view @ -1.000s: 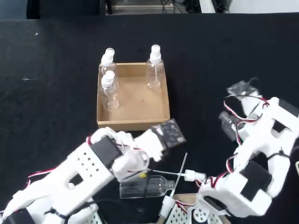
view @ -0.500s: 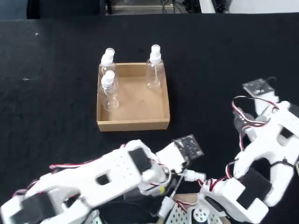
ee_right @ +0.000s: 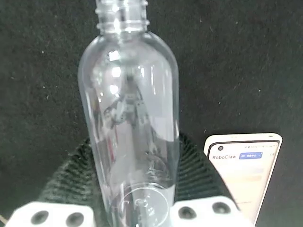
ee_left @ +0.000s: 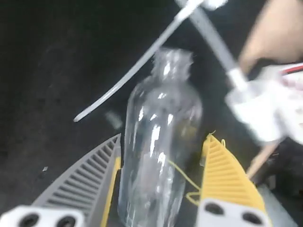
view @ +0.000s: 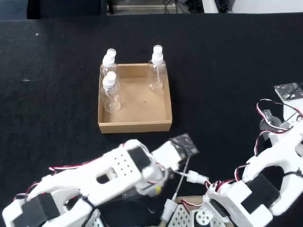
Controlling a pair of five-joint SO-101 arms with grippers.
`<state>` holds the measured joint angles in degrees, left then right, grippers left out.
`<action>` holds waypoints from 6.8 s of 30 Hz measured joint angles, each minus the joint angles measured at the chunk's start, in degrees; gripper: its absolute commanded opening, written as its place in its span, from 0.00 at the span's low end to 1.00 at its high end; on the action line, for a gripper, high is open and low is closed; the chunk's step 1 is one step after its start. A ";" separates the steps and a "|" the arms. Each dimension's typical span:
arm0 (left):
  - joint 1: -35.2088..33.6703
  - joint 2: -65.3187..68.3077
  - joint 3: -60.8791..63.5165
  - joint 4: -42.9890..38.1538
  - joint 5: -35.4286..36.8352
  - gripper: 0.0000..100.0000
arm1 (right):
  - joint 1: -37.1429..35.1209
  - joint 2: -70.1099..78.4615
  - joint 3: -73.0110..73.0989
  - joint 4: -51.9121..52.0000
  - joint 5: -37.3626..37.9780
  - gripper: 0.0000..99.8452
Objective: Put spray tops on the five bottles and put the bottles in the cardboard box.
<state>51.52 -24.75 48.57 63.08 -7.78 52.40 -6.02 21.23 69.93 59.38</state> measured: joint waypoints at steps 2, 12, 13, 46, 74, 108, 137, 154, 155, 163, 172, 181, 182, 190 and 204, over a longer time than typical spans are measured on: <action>-3.52 -0.70 1.93 0.00 -2.02 0.26 | 0.00 0.00 0.00 0.00 0.26 0.01; -15.12 -10.55 1.23 10.11 -8.79 0.26 | 0.00 0.00 0.00 0.00 0.62 0.01; -15.12 -12.66 0.26 12.04 -8.79 0.26 | 0.00 0.00 0.00 0.00 0.62 0.01; 11.34 -23.82 15.38 -16.79 13.89 0.26 | 4.13 0.00 0.00 0.00 0.62 0.01; 13.27 -9.76 20.22 -28.75 16.97 0.26 | 4.13 0.00 0.00 0.00 0.62 0.01; 14.42 -8.79 13.63 -10.11 16.97 0.26 | 4.13 0.00 0.00 0.00 0.62 0.01; 9.41 -8.88 18.11 -10.46 17.32 0.03 | 4.13 0.00 0.00 0.00 0.62 0.01; -19.60 -8.88 -12.84 35.69 -24.18 0.03 | -1.67 -0.35 2.29 0.00 -0.97 0.01; -22.24 -8.88 -13.27 36.22 -25.85 0.03 | -2.02 -0.35 2.37 0.00 -1.67 0.01; -44.75 -8.88 -14.24 36.92 -50.46 0.03 | -4.92 -0.35 2.37 0.00 -5.27 0.01; -80.00 -8.88 -14.42 36.92 -76.57 0.03 | -8.70 -0.62 2.37 3.08 -6.77 0.01; -99.34 -7.91 -1.58 13.89 -77.54 0.03 | -21.27 -10.11 6.77 3.69 -23.30 0.01; -99.69 -7.30 1.58 9.32 -77.54 0.03 | -22.95 -11.16 8.53 2.64 -25.41 0.01; -99.69 2.20 5.19 -10.29 -77.63 0.03 | -33.58 -14.24 18.64 -6.59 -37.19 0.01; -99.43 17.76 -15.21 -6.24 -72.44 0.29 | -35.96 -13.54 30.15 -20.04 -45.01 0.01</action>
<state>-47.91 -6.99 33.36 56.84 -80.22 16.44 -19.56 51.38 49.89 14.37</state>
